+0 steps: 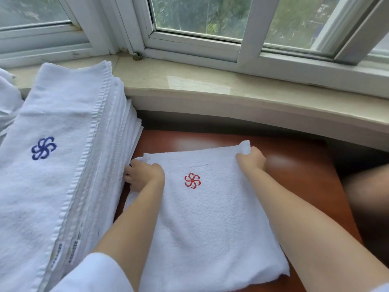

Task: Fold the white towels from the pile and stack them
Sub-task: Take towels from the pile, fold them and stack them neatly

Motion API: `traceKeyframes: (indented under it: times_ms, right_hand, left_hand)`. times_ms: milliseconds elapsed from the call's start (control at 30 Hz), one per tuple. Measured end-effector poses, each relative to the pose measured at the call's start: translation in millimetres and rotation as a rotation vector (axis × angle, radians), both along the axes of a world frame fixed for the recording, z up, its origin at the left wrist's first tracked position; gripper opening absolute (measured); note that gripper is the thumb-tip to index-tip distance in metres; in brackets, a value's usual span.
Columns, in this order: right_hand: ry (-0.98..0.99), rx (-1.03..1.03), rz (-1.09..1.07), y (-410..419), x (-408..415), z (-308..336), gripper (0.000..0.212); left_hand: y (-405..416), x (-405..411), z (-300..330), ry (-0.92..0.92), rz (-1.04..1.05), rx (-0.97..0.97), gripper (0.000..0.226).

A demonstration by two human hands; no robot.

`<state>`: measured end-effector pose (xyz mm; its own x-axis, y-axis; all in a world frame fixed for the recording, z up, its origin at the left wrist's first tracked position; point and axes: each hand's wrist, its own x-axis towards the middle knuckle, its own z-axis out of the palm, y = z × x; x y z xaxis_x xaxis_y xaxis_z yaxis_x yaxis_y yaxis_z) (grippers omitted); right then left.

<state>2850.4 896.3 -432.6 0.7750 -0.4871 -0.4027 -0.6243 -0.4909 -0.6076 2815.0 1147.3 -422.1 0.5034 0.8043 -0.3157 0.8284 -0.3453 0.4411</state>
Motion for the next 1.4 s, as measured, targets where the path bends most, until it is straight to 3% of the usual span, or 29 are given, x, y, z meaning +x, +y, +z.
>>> traceKeyframes:
  times_ms: [33,100,267,400,500,800,967,1167,1300,1400]
  right_hand:
    - [0.015,-0.004,0.025,-2,-3,1,0.007]
    - [0.011,-0.049,0.031,-9,-13,1,0.018]
    - [-0.045,-0.337,-0.058,-36,-31,7,0.023]
    - [-0.185,-0.405,-0.065,-41,-35,7,0.024]
    - [-0.165,-0.306,-0.081,-38,-34,4,0.029]
    - [-0.028,-0.215,-0.267,-53,-17,-2,0.028]
    - [-0.037,-0.290,-0.223,-47,-18,-10,0.027]
    - [-0.071,-0.387,-0.145,-49,-25,-14,0.028]
    - [-0.107,-0.476,-0.150,-40,-48,-12,0.035]
    - [-0.182,-0.536,-0.098,-29,-72,-7,0.043]
  left_hand:
    - [1,2,2,-0.016,0.037,-0.047,0.040]
    - [3,8,3,-0.049,0.036,-0.129,0.030]
    - [-16,17,6,-0.072,-0.182,-0.222,0.017]
    - [-8,28,8,-0.024,-0.233,-0.225,0.034]
    - [4,31,6,-0.091,-0.216,-0.170,0.040]
    - [15,37,-10,-0.071,-0.219,-0.251,0.014]
    - [25,41,-12,-0.024,-0.156,-0.282,0.035]
    - [16,31,-16,-0.154,-0.278,-0.104,0.027]
    - [3,-3,-14,-0.141,-0.466,0.213,0.053]
    - [-10,-40,-12,-0.169,-0.572,0.326,0.052]
